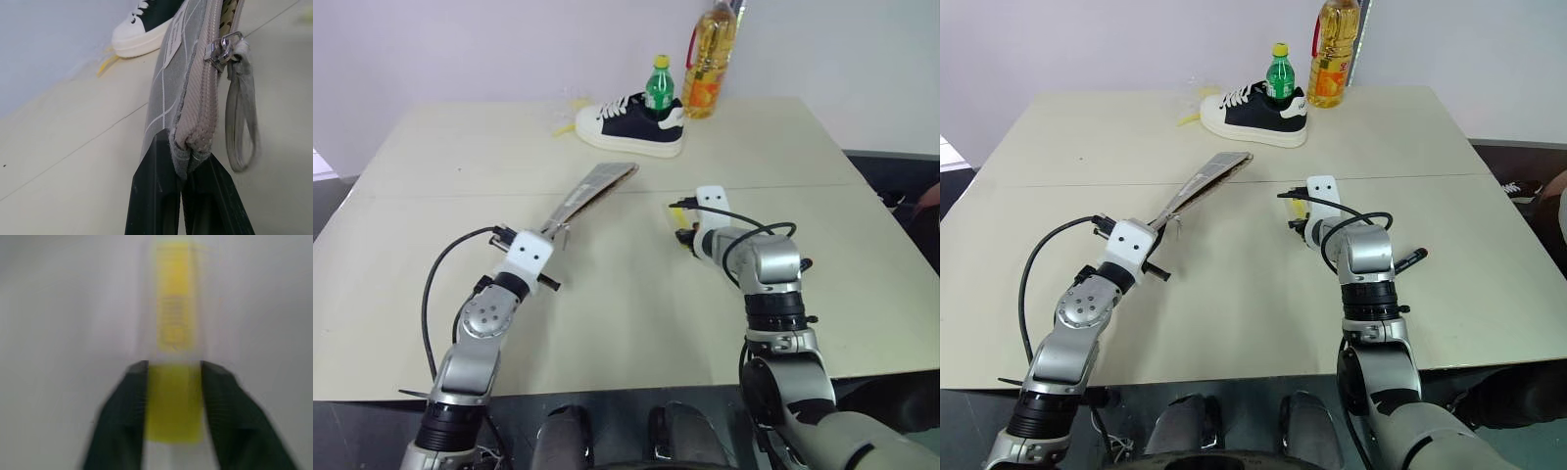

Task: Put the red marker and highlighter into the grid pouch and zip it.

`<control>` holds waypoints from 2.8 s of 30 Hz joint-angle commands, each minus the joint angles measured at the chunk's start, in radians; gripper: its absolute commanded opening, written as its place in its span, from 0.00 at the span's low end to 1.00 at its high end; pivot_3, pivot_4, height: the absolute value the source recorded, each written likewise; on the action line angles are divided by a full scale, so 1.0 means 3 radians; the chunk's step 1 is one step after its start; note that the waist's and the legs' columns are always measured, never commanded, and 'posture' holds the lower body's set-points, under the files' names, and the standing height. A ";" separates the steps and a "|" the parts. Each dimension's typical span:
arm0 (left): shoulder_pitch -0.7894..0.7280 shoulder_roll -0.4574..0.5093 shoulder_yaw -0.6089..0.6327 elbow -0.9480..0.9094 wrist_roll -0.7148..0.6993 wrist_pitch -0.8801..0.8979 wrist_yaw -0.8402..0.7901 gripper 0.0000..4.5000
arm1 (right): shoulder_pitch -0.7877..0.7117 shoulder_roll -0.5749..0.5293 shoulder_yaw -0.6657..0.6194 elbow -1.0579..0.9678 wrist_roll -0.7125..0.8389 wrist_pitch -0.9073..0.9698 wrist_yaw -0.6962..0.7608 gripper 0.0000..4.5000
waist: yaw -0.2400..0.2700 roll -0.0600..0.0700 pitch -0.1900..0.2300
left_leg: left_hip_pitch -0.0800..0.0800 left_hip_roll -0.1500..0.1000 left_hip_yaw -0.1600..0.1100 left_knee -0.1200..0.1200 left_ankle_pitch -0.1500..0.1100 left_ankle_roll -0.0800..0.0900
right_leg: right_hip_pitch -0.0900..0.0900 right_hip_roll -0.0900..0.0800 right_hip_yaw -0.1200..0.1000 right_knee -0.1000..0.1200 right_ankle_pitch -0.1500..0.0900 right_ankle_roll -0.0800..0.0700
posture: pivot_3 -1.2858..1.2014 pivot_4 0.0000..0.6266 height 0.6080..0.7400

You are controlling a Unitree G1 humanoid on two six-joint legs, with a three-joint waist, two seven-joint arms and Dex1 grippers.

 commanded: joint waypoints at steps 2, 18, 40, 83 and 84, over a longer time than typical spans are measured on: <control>-0.0038 -0.0023 0.0044 -0.0058 -0.0028 -0.0058 0.0044 0.00 | -0.0042 -0.0188 0.0218 -0.0138 0.0008 -0.0158 0.0188 0.19 | -0.0001 0.0000 0.0000 | 0.0000 0.0000 0.0000 0.0000 0.0000 0.0000 | 0.0000 0.0000 0.0000 0.0000 0.0000 0.0000 | 0.52 0.24 0.74; 0.0025 0.0066 0.0087 -0.0129 -0.0149 -0.0091 -0.0162 0.00 | 0.0005 -0.1556 0.1256 -0.0367 -0.0519 -0.3103 0.2022 0.19 | 0.0013 0.0007 0.0020 | 0.0012 0.0000 0.0000 0.0000 0.0000 0.0000 | 0.0011 0.0001 0.0000 -0.0003 -0.0001 0.0006 | 0.52 0.24 0.74; 0.0000 0.0049 -0.0016 -0.0179 -0.0166 -0.0124 -0.0257 0.00 | 0.0006 -0.1514 0.1419 -0.0321 -0.0976 -0.3399 0.2198 0.19 | 0.0013 0.0007 0.0020 | 0.0010 -0.0001 0.0000 0.0002 0.0000 0.0000 | 0.0011 -0.0001 0.0000 -0.0003 -0.0001 0.0005 | 0.52 0.24 0.74; -0.0191 0.0227 -0.0397 0.0279 -0.0124 -0.0401 -0.0798 0.00 | 0.0483 -0.2188 -0.0363 -0.0999 0.0139 0.0064 0.2053 0.99 | 0.0027 0.0007 0.0019 | 0.0013 -0.0002 -0.0005 0.0005 0.0000 0.0001 | 0.0017 -0.0006 -0.0002 -0.0002 0.0001 0.0001 | 0.52 0.24 0.74; -0.0214 0.0214 -0.0424 0.0305 -0.0125 -0.0418 -0.0808 0.00 | 0.0505 -0.2133 -0.0451 -0.1081 0.0104 0.0278 0.1894 0.99 | 0.0028 0.0007 0.0019 | 0.0012 -0.0002 -0.0005 0.0004 0.0000 0.0001 | 0.0016 -0.0005 -0.0002 -0.0003 0.0001 0.0001 | 0.52 0.24 0.74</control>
